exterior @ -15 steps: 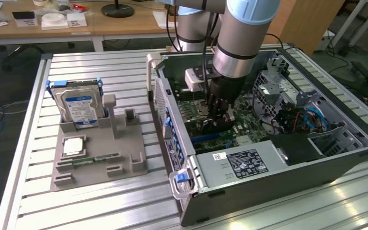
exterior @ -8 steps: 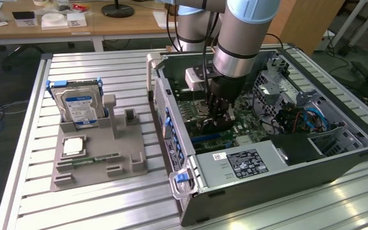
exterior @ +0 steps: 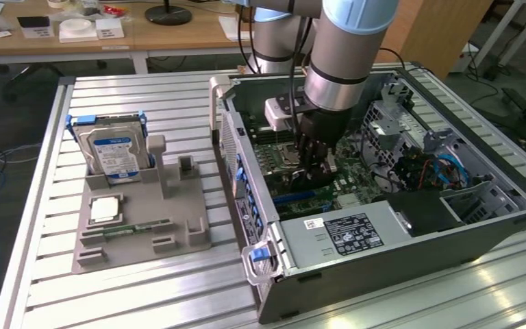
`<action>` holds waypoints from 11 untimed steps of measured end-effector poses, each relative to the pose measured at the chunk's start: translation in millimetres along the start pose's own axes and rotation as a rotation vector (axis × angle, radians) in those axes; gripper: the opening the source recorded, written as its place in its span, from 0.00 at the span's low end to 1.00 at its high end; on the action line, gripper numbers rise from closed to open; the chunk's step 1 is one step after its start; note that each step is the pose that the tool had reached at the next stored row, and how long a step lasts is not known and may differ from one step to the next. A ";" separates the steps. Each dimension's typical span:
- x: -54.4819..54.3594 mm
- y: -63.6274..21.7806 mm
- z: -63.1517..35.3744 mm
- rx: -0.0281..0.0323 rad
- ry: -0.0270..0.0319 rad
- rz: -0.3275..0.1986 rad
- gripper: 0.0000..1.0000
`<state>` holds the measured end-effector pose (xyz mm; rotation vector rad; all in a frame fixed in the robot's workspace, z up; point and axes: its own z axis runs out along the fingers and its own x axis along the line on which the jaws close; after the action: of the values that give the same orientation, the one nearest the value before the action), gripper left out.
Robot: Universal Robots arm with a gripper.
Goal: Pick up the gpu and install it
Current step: 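Insert the gpu into the slot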
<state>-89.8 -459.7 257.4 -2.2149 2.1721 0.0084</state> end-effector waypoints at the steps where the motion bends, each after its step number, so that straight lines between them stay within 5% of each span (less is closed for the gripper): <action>1: 0.0 0.4 -0.1 0.0003 0.0002 0.000 0.26; 11: 0.0 2.5 0.0 0.0045 0.0003 0.000 0.26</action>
<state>-92.3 -459.7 257.3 -2.2126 2.1702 0.0032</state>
